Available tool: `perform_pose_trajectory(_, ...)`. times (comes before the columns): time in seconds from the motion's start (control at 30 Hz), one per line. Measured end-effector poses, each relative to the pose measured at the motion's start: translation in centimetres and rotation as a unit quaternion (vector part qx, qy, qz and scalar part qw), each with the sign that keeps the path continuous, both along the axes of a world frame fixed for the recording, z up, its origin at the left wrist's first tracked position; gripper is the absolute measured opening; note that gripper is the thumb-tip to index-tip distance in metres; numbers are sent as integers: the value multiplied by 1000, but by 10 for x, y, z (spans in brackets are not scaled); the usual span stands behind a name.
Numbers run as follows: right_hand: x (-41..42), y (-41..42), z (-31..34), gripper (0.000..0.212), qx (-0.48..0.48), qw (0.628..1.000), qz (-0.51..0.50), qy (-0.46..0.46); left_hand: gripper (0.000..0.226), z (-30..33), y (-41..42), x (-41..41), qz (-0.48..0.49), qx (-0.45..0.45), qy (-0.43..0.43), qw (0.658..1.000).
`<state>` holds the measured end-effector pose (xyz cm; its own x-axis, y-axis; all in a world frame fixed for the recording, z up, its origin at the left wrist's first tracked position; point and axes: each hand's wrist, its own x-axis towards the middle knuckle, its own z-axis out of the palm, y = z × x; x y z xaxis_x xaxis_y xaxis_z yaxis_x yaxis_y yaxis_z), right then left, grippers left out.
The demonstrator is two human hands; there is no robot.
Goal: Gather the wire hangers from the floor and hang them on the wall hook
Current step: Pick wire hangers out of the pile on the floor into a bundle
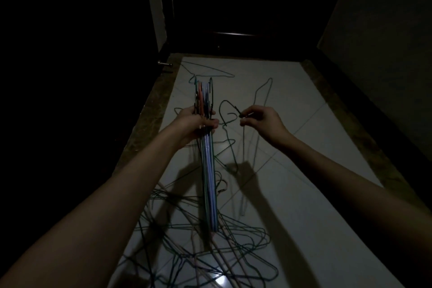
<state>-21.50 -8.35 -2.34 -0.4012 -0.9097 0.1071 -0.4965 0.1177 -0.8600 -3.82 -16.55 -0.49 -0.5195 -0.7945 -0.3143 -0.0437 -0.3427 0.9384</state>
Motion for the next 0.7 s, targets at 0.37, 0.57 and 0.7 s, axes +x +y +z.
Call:
perform_pose_trajectory(0.37,29,-5,10,17,-13,998,50,33,46,0,11,-11,-57,1,-2,998)
perform_pose_trajectory(0.57,27,-10,10,22,4,999,27,39,36,1,8,-5,-32,-1,-16,999)
perform_pose_trajectory(0.7,35,-11,7,22,2,999,32,21,39,-1,6,-6,-21,-8,-12,1000)
